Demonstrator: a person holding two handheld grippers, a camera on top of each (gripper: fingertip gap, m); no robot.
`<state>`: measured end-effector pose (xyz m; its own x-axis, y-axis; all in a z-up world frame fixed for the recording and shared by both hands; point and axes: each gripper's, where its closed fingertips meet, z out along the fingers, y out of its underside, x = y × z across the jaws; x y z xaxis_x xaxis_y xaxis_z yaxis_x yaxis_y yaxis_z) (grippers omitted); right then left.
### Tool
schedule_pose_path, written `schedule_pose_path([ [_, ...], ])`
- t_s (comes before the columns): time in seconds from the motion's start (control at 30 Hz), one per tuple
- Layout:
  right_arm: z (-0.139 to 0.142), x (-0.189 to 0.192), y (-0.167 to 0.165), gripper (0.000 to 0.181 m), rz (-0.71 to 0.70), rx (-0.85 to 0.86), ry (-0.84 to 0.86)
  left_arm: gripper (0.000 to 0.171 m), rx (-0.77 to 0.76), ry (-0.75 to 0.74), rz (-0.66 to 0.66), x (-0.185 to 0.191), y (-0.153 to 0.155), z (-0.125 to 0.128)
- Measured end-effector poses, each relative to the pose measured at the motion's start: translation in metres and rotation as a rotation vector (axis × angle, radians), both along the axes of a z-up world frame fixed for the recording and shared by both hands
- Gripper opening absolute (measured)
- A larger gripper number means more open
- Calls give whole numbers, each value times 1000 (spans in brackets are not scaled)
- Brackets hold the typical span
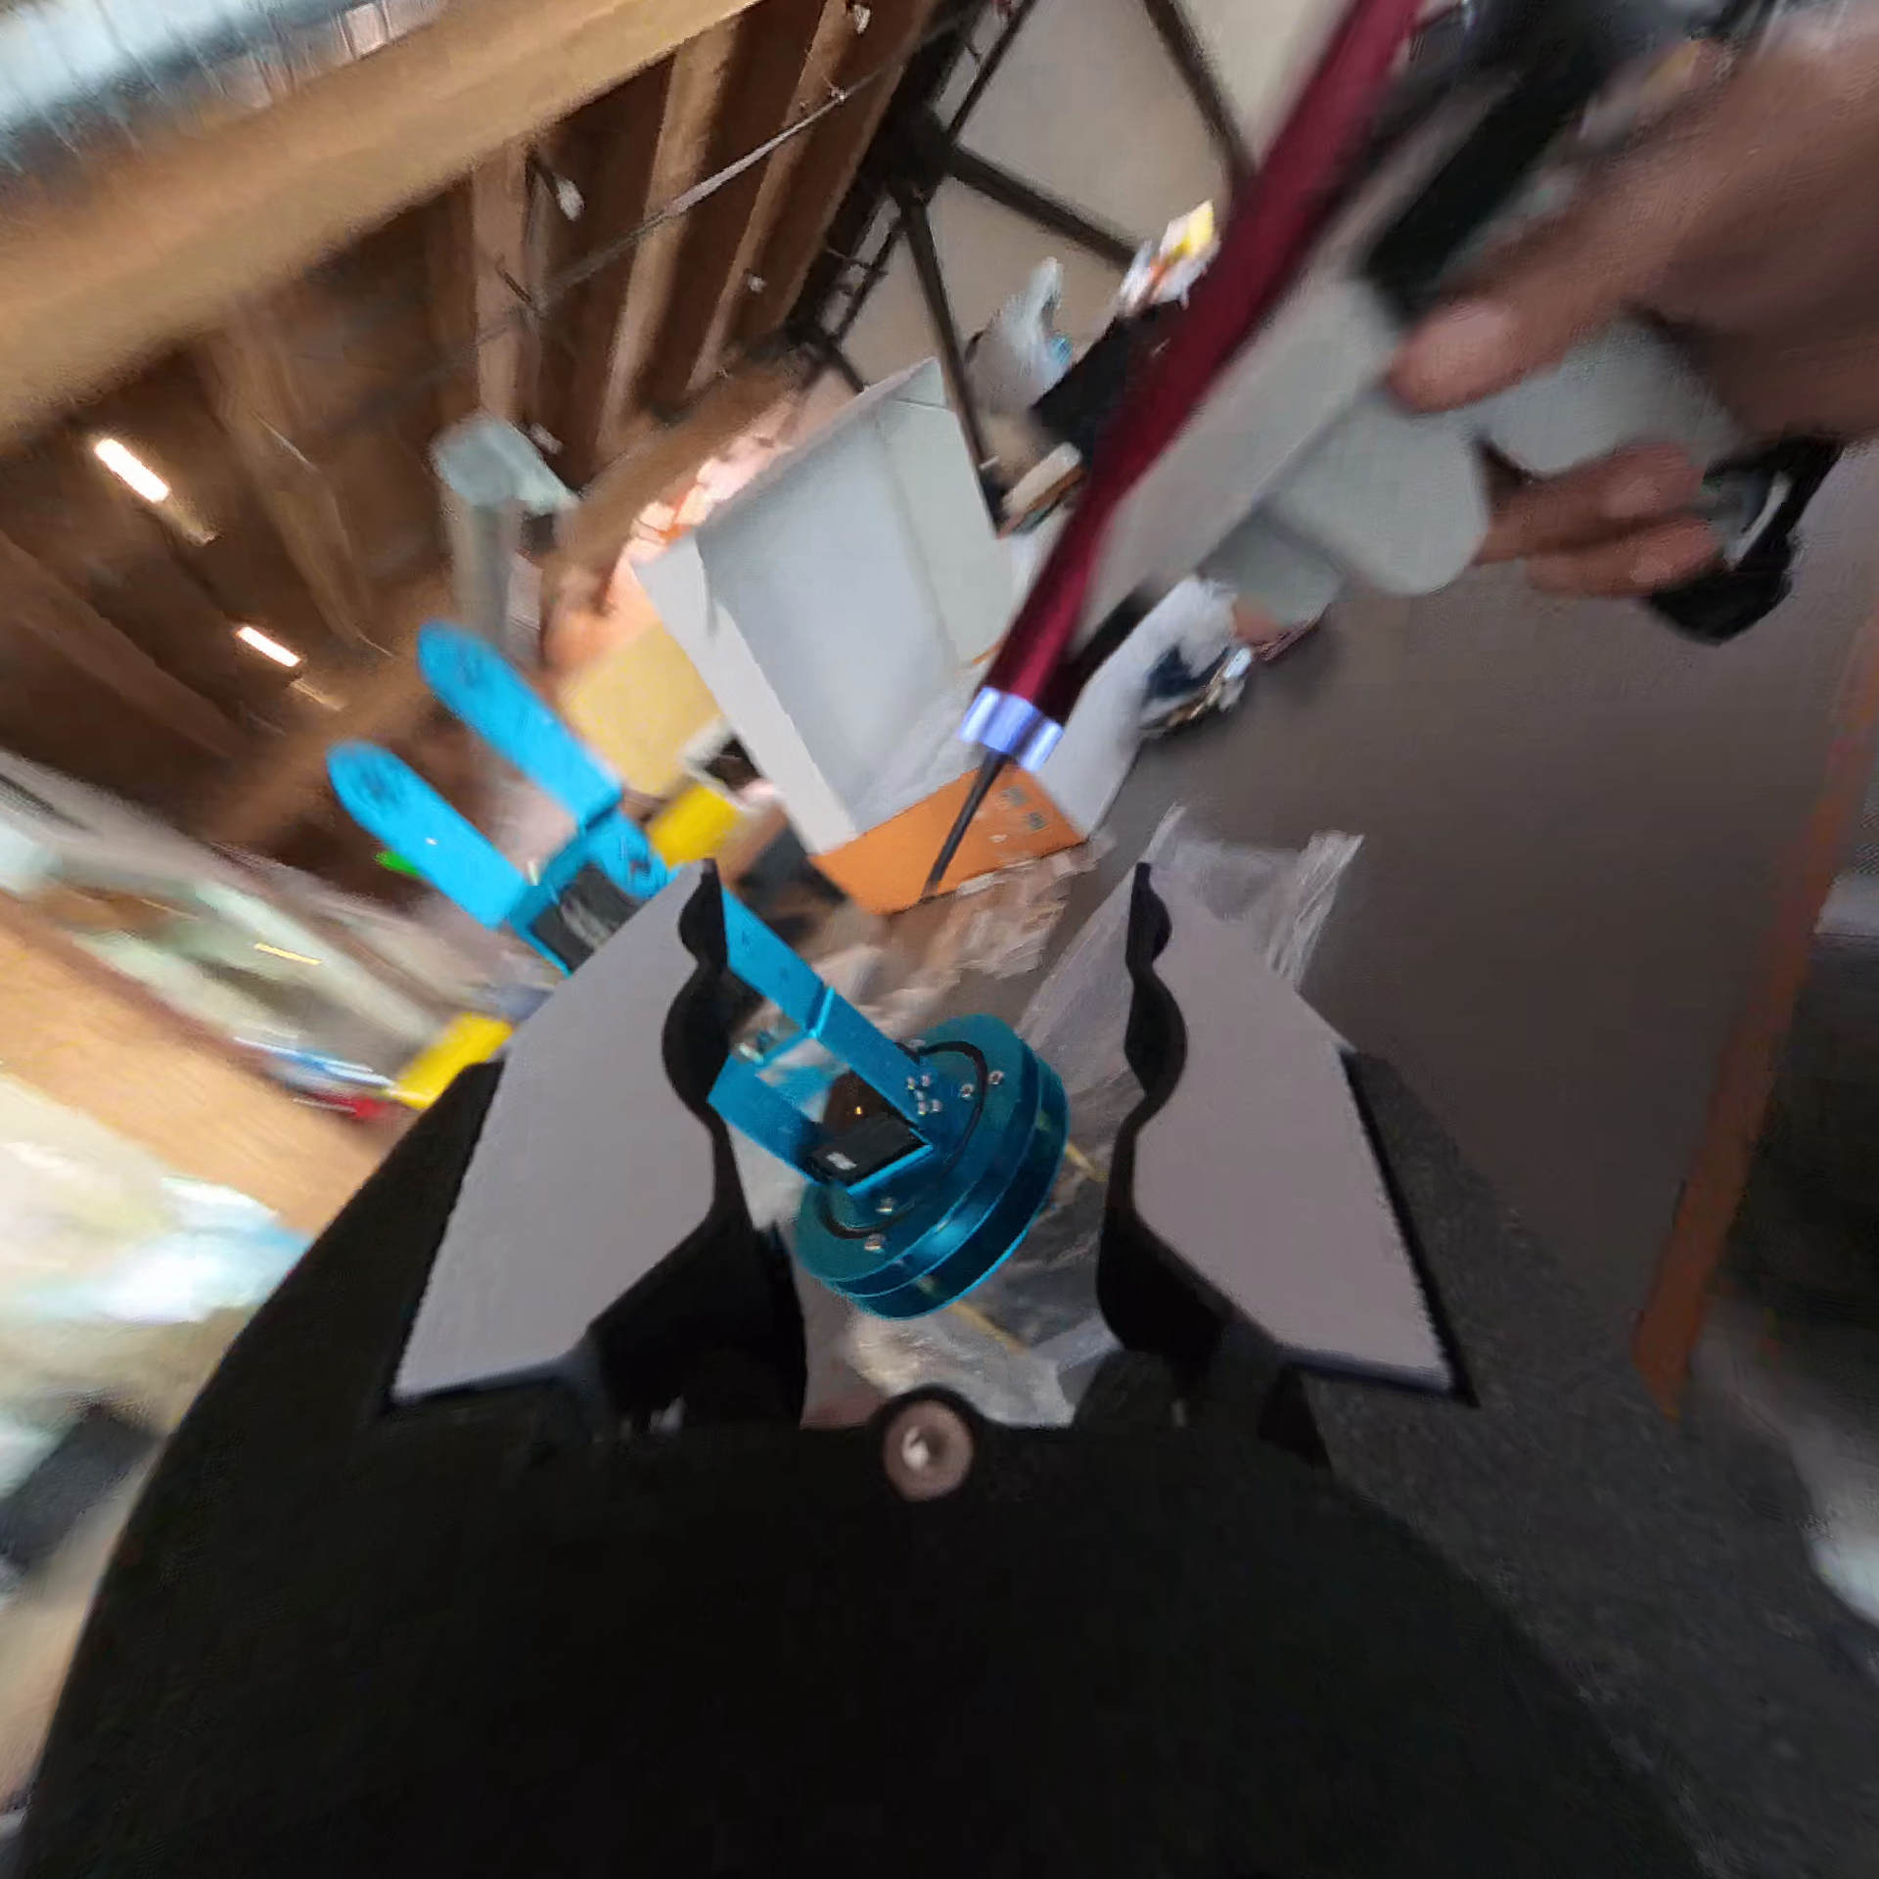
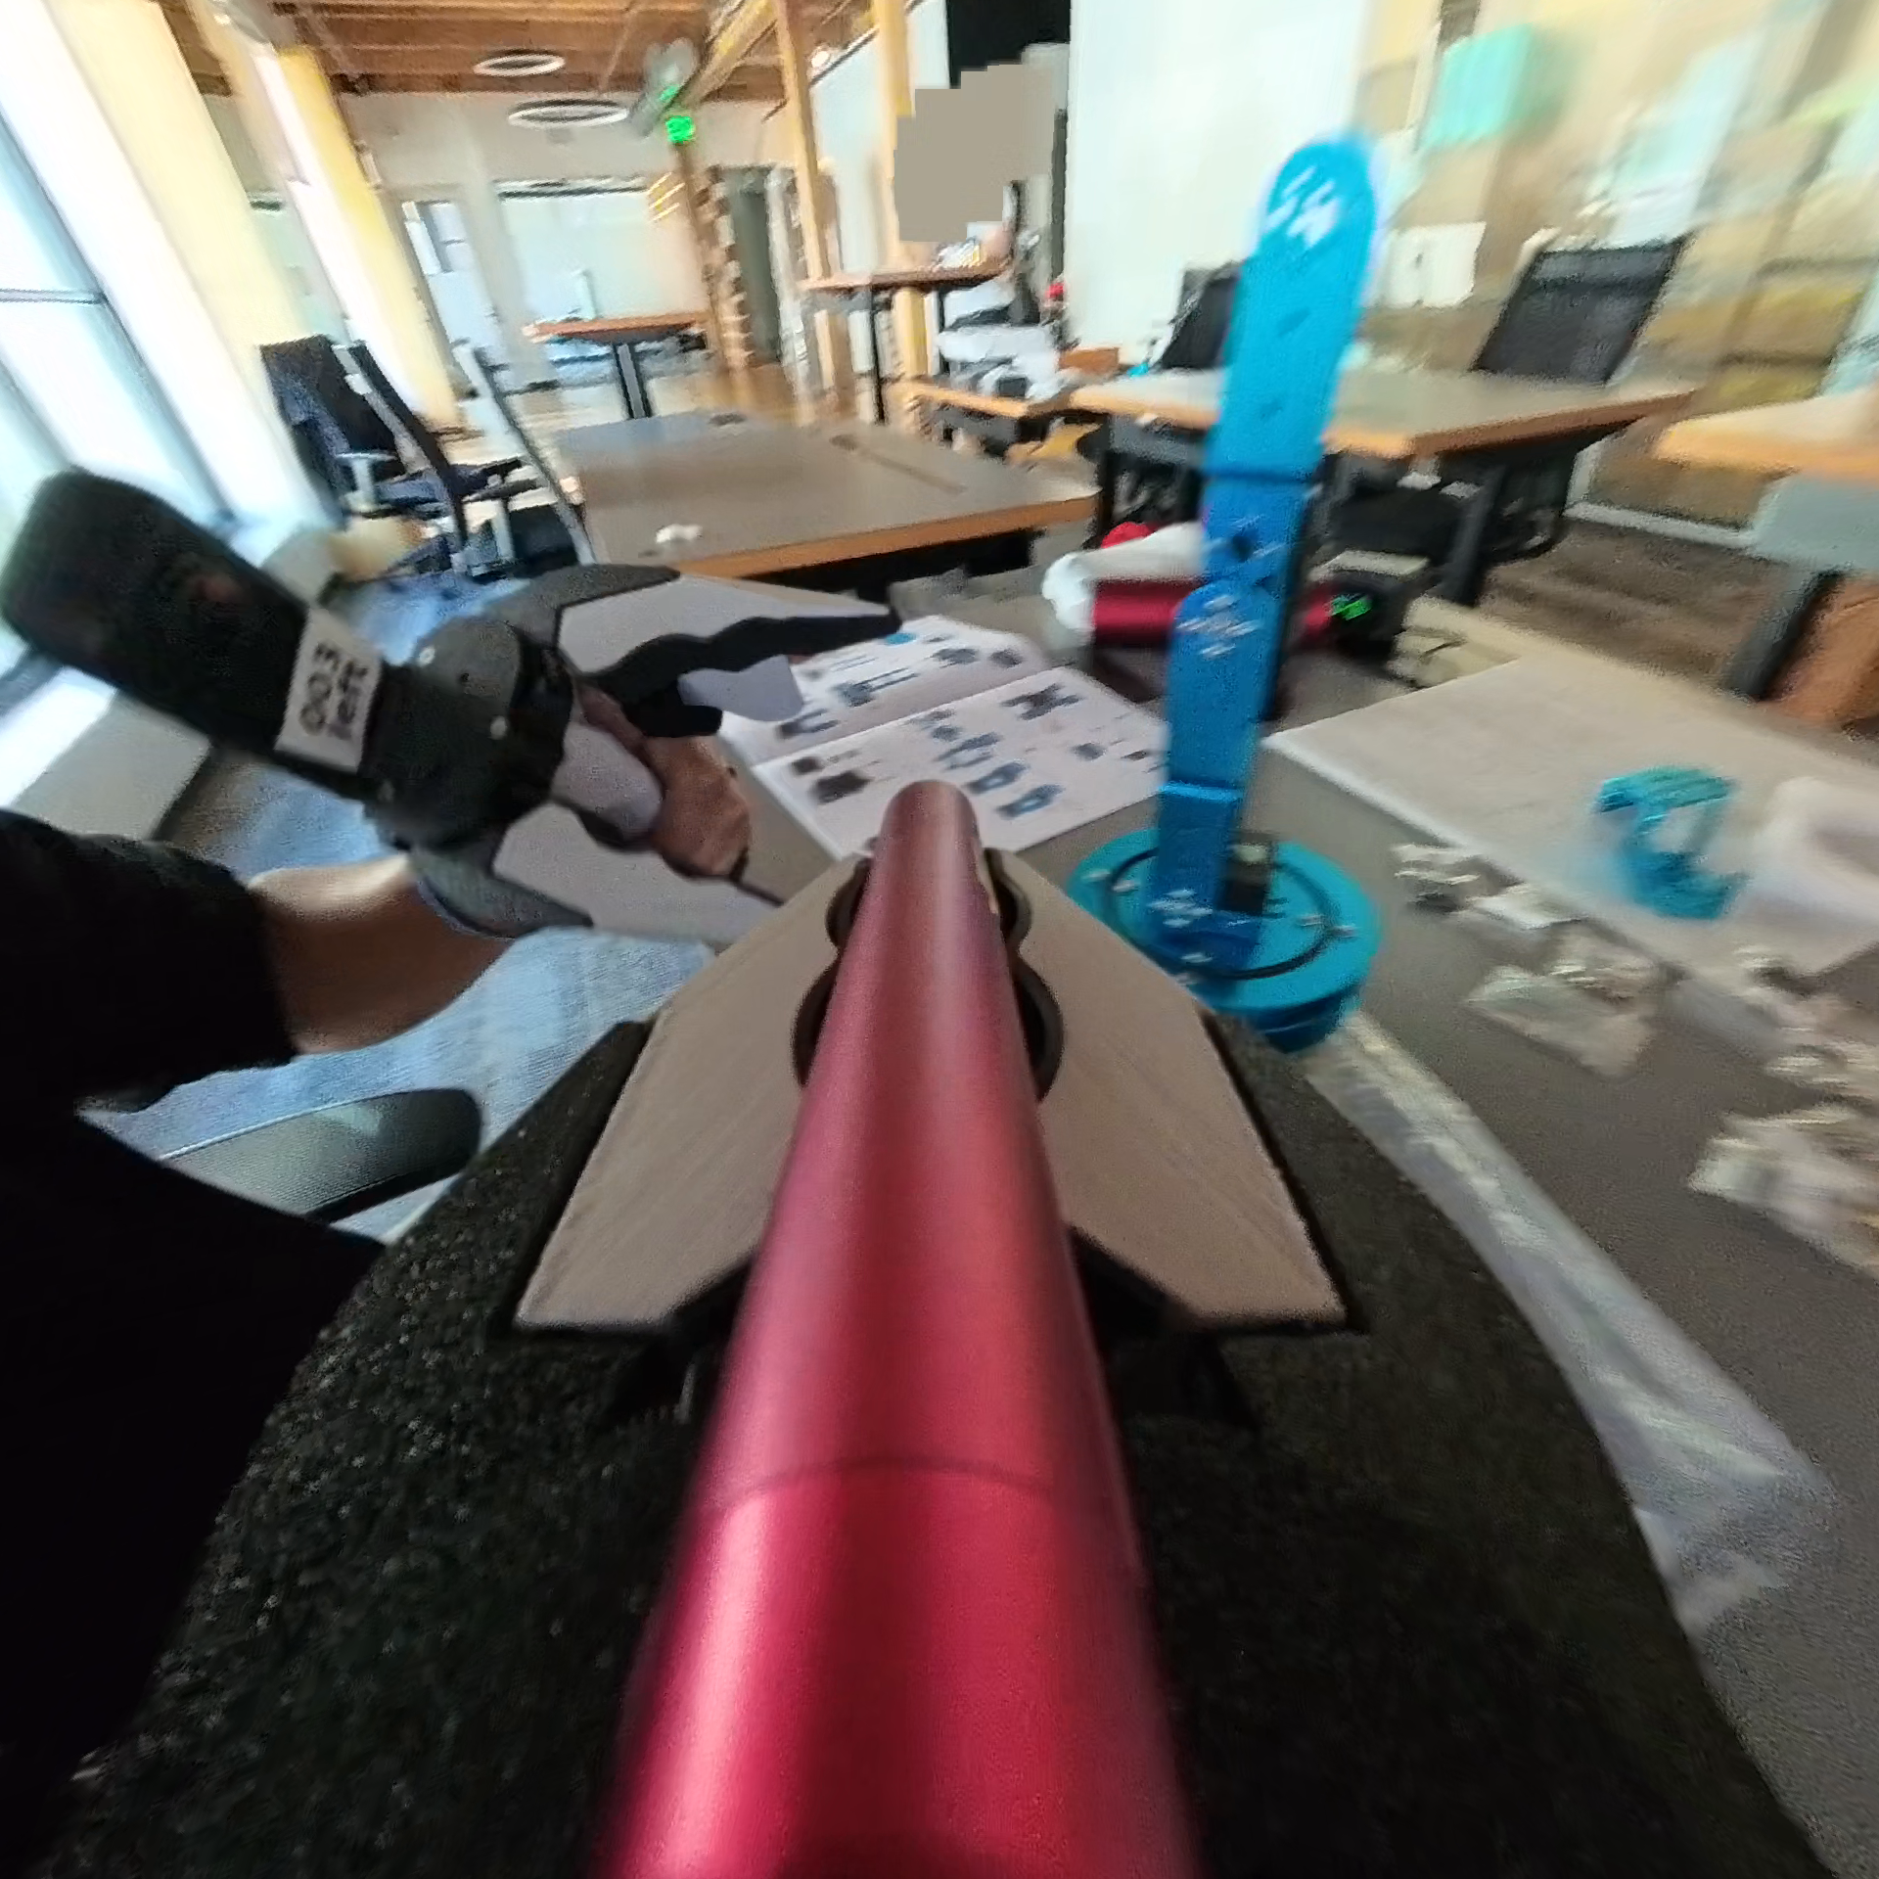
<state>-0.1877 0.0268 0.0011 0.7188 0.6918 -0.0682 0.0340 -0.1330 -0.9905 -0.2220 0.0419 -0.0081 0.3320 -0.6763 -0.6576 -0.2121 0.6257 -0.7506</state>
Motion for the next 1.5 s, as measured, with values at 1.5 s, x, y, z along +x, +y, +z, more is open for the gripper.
schedule_pose_path([
  [1.5, -166, 230, 53, 20, -245, -624, -444, 41, -357, 328, 216, -21, 89, -94],
])
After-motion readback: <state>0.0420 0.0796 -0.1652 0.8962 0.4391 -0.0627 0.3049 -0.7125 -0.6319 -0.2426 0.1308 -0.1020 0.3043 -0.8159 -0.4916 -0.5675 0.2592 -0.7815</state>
